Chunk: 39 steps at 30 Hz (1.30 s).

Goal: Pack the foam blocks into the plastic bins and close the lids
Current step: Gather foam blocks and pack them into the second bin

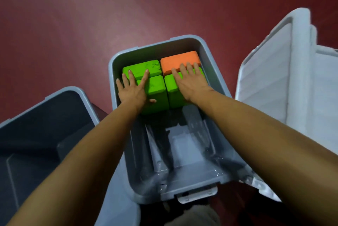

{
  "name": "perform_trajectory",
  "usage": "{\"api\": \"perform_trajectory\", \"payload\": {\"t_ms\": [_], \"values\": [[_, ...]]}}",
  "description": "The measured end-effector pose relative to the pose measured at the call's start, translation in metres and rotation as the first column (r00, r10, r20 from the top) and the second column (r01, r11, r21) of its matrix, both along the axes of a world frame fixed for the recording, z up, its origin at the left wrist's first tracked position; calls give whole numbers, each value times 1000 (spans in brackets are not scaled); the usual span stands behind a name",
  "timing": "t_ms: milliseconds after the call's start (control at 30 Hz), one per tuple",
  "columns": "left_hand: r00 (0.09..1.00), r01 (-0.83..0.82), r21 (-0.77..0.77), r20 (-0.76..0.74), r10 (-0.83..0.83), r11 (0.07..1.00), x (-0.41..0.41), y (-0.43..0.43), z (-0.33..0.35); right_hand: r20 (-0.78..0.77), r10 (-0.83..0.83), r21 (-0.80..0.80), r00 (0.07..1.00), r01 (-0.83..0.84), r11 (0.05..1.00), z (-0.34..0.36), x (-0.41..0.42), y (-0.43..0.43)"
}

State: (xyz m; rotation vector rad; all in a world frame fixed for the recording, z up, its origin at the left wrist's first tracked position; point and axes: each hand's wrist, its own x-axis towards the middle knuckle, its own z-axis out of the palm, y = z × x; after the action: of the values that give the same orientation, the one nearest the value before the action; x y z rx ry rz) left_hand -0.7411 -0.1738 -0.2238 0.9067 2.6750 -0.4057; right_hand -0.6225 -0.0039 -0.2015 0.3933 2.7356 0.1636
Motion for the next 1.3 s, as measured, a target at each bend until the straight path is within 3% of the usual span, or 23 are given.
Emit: {"api": "perform_trajectory", "payload": {"t_ms": [233,500,767,900,1067,1300], "values": [[971,233,41,52,-235,972,52,38,88,-16,-87,36,996,87,996,79,46,-2],[923,385,71,-54,-382,920,130,62,185,-16,-99,134,995,100,986,185,132,2],[888,459,133,-51,-456,878,236,102,263,-84,-201,173,976,213,962,266,244,10],[858,494,217,36,-512,842,313,135,273,-113,-296,172,949,312,934,276,327,21],[701,699,220,-25,-713,680,422,185,272,-92,-486,148,869,494,857,266,442,39],[455,875,177,16,-891,450,570,235,258,-67,-715,121,696,717,686,240,586,57]]}}
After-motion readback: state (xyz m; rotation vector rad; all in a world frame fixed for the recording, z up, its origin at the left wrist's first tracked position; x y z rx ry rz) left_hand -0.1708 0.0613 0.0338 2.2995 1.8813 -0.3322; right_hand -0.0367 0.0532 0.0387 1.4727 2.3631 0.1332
